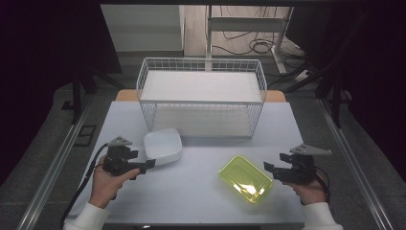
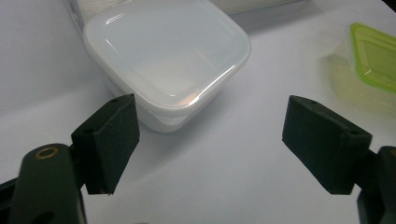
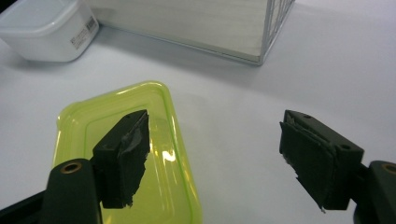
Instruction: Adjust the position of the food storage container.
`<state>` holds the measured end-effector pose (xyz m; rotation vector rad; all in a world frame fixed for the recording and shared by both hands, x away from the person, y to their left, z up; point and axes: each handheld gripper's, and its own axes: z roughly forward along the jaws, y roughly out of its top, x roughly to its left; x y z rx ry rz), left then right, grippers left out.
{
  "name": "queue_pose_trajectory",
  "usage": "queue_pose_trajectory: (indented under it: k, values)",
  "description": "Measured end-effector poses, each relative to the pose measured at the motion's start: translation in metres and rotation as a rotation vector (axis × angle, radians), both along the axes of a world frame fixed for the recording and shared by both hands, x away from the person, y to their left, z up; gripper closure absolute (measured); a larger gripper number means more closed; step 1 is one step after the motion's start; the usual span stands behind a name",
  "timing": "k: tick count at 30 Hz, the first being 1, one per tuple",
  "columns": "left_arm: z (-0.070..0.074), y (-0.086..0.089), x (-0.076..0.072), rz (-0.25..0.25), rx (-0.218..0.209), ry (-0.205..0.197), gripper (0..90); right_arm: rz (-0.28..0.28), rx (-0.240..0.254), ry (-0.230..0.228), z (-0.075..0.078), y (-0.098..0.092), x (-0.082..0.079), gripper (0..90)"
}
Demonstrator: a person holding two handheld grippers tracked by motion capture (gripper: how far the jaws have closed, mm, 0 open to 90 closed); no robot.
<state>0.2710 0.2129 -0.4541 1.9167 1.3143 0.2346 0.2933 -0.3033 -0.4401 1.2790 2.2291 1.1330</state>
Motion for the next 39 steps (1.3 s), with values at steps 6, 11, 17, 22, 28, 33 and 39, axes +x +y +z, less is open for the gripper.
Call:
queue_pose_trajectory:
  k: [6,11,17,22,28,33,39]
  values:
    - [0.0002,0.0,-0.0004,0.006,0.009,-0.003,18.3,-0.006,-0.014,0.021,-0.0005,-0.0055,0.0047,23.5]
    - [-0.001,0.0003,-0.0009,-0.005,0.034,-0.01,18.4,-0.016,-0.029,0.053,0.0015,-0.0061,0.0099,23.2]
    - [-0.0004,-0.0003,-0.002,-0.024,0.027,-0.012,18.5,-0.019,-0.031,0.056,0.0053,-0.0036,0.0077,23.9]
    - [0.0003,0.0003,-0.0012,-0.021,0.023,-0.009,18.5,-0.028,-0.031,0.062,0.0059,-0.0049,0.0084,24.4]
    - [0.0014,-0.0024,0.0001,-0.037,0.035,-0.017,18.6,-0.04,-0.055,0.099,0.0049,-0.0066,0.0081,24.8]
    - [-0.0003,-0.0041,0.0,-0.048,0.047,-0.014,18.5,-0.052,-0.066,0.121,0.0059,-0.0084,0.0065,26.5]
    - [0.0008,-0.0025,-0.0001,-0.045,0.044,-0.016,18.4,-0.015,-0.079,0.126,0.0094,0.0006,0.0038,30.2]
